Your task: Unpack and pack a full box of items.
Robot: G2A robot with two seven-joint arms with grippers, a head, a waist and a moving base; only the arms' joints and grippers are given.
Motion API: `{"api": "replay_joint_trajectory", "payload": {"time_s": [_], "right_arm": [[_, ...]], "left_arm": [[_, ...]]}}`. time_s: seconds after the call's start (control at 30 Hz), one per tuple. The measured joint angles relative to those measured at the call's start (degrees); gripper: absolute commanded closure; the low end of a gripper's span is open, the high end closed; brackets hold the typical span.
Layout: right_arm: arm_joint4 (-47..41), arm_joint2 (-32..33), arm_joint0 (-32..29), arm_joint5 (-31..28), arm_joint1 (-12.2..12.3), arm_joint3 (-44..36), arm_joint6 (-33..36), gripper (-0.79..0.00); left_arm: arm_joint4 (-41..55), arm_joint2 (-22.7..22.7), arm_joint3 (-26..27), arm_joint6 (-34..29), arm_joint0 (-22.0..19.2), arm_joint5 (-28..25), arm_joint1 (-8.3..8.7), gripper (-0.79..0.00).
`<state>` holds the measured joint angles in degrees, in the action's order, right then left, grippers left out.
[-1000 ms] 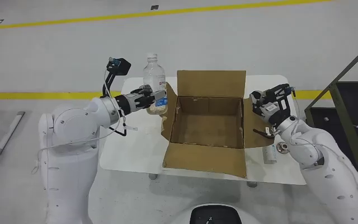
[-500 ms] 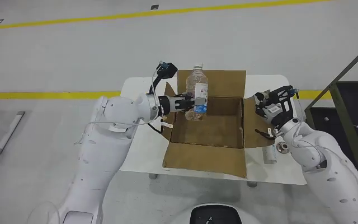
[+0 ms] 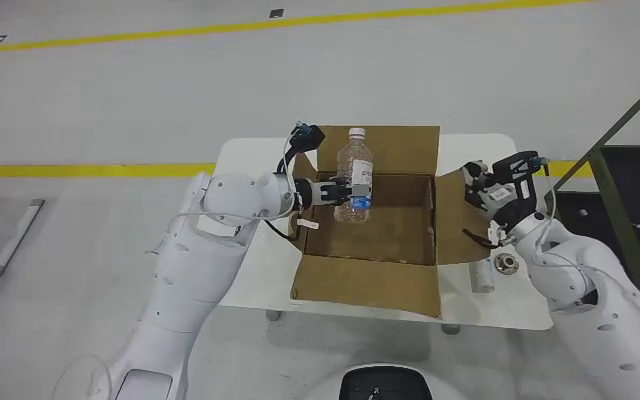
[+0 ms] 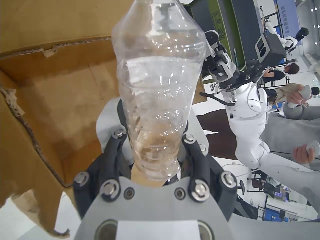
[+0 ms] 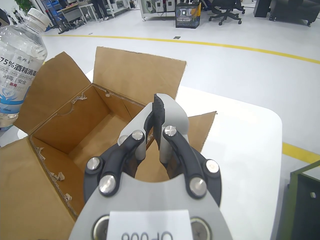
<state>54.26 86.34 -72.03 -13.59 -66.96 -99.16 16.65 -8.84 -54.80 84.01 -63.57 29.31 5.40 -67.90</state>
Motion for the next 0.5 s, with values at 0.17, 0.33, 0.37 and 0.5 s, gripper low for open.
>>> {"api": "replay_joint_trajectory", "payload": {"time_s": [0.17, 0.33, 0.37, 0.5], "right_arm": [[0.12, -0.43, -0.06, -0.32, 0.02, 0.52, 0.18, 0.0], [-0.1, -0.71, 0.55, -0.4, 0.0, 0.64, 0.16, 0.0], [-0.09, -0.69, 0.58, -0.44, 0.01, 0.64, 0.13, 0.0], [-0.15, -0.54, 0.52, -0.64, 0.06, 0.74, -0.05, 0.0]], "left_arm": [[0.0, 0.0, 0.0, 0.0, 0.0, 0.0, 0.0, 0.0], [0.37, 0.69, -0.06, 1.54, 1.29, 0.2, -0.16, 0.0], [0.19, 1.17, -0.38, 1.76, 1.47, 0.78, -0.26, 0.0], [-0.29, 4.23, -2.67, 0.68, 0.63, 4.86, -1.03, 0.0]]}}
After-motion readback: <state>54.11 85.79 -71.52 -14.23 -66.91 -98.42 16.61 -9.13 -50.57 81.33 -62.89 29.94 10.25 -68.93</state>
